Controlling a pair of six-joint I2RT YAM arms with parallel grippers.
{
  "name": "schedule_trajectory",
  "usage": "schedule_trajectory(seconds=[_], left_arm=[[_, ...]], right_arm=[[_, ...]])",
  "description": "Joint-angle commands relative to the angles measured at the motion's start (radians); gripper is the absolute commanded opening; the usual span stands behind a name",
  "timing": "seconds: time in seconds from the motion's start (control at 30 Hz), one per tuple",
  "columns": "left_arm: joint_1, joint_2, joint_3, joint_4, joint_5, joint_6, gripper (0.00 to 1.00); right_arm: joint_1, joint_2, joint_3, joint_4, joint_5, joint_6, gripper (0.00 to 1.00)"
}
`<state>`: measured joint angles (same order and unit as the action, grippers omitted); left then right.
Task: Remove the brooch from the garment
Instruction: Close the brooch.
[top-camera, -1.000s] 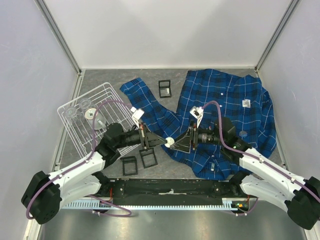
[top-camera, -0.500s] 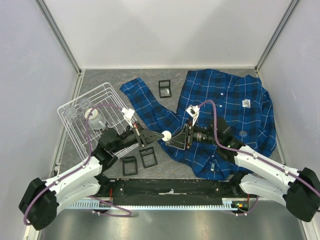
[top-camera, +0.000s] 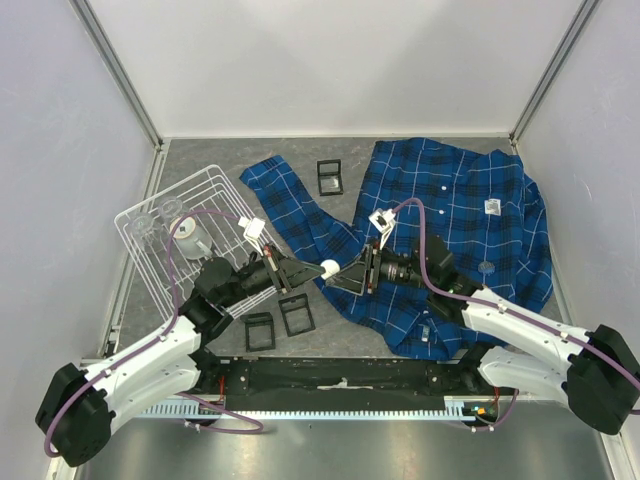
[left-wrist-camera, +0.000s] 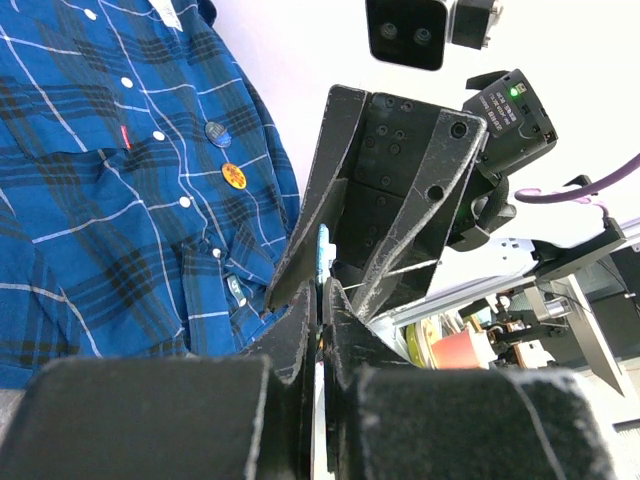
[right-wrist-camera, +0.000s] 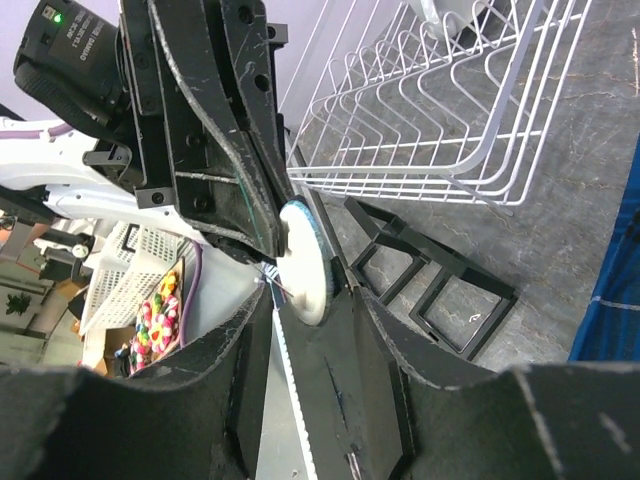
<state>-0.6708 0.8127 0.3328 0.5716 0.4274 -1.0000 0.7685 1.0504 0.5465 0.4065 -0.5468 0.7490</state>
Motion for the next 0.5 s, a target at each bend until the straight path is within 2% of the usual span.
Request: schedule_trajectory(seconds=[0.0, 0.47], left_arm=[[-0.003, -0.014, 0.009, 0.019, -0.001, 0.044, 0.02], [-0.003, -0.004, 0.012, 0.037, 0.054, 0.095, 0.02]], right_arm=[[0.005, 0.011, 0.000, 0.061, 0.042, 0.033, 0.45], [0.005, 0.057, -0.013, 0.104, 0.079, 0.115, 0.39]])
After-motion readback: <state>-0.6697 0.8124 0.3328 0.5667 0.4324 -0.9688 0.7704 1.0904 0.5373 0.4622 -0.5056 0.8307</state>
